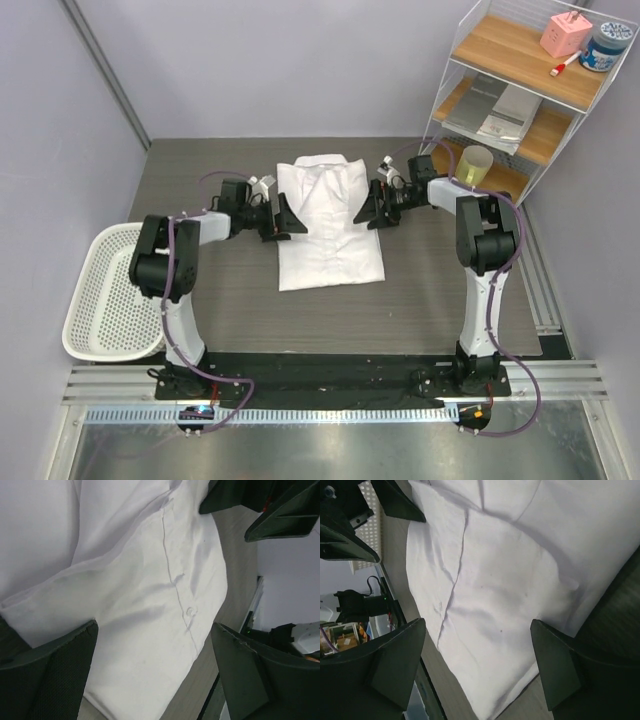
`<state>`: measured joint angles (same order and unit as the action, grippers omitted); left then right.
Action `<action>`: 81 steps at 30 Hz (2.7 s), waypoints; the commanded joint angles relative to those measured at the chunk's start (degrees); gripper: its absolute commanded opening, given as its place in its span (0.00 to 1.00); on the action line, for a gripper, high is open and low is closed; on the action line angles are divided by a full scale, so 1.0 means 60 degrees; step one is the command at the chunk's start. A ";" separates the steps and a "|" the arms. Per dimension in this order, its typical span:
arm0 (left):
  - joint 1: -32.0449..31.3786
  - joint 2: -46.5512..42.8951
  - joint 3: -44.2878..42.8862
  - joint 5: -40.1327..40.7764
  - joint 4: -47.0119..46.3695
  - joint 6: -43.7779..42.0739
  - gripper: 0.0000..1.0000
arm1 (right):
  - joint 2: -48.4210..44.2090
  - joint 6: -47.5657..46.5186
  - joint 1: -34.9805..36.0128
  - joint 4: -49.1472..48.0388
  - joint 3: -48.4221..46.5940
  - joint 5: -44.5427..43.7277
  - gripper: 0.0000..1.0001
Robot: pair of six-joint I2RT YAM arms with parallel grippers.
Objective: Fold and stack the long sleeve shirts
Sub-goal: Fold the shirt
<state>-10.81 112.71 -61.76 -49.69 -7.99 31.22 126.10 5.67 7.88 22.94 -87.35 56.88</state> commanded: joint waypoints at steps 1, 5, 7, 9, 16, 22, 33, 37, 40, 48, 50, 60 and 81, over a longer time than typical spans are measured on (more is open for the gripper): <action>0.0029 -0.1978 -0.0194 0.0910 0.2265 -0.2357 1.00 | -0.1942 -0.0608 -0.0010 0.0982 0.0569 -0.0734 0.90; -0.0789 -0.4029 0.0066 0.3130 0.4228 -0.6044 1.00 | -0.2984 -0.0915 0.0224 0.0923 0.0555 -0.1568 0.87; -0.1798 -0.5052 0.0403 0.4189 0.4992 -0.8062 1.00 | -0.3117 -0.1194 0.0516 0.0923 0.0409 -0.2008 0.82; -0.3010 -0.5525 0.1135 0.6560 0.5008 -0.8964 1.00 | -0.3015 -0.1340 0.0693 0.0938 0.0175 -0.2287 0.80; -0.6266 -0.6962 0.3552 0.9701 0.3311 -1.1925 0.99 | -0.1815 -0.1765 0.1733 0.0806 -0.0748 -0.2596 0.46; -0.8304 -0.6144 0.4300 1.0521 0.1832 -1.2162 0.82 | -0.0423 -0.1883 0.2173 0.0616 -0.1525 -0.2508 0.42; -0.8716 -0.2806 0.4712 1.2105 -0.1568 -1.3245 0.51 | 0.0721 -0.2614 0.2232 0.0762 -0.1570 -0.3211 0.40; -0.8497 -0.2875 0.4230 1.1711 -0.0592 -1.2897 0.34 | 0.0517 -0.2878 0.2261 0.0938 -0.1132 -0.3153 0.39; -0.8467 -0.3415 0.3775 1.1257 0.0988 -1.2486 0.17 | 0.0123 -0.2894 0.2305 0.0938 -0.0634 -0.2919 0.38; -0.8584 -0.4735 0.2912 0.9590 0.3964 -1.1650 0.00 | -0.1167 -0.2557 0.2481 0.1228 -0.0293 -0.2303 0.48; -0.8760 -0.5100 0.2721 0.9119 0.5165 -1.1256 0.00 | -0.1474 -0.2789 0.2466 0.1653 -0.0645 -0.2259 0.54; -0.9317 -0.5923 -0.0032 0.4023 1.0878 -0.9483 0.00 | -0.0950 -0.3274 0.1998 0.3090 -0.3426 -0.2728 0.57; -0.3063 0.0652 -0.6815 0.1294 1.3360 -1.2308 0.00 | 0.0707 -0.4007 0.2012 0.3384 -0.2714 -0.1278 0.40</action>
<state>-30.89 111.90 -96.77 -39.59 71.90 -38.11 132.18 -16.25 19.18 42.96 -104.84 45.32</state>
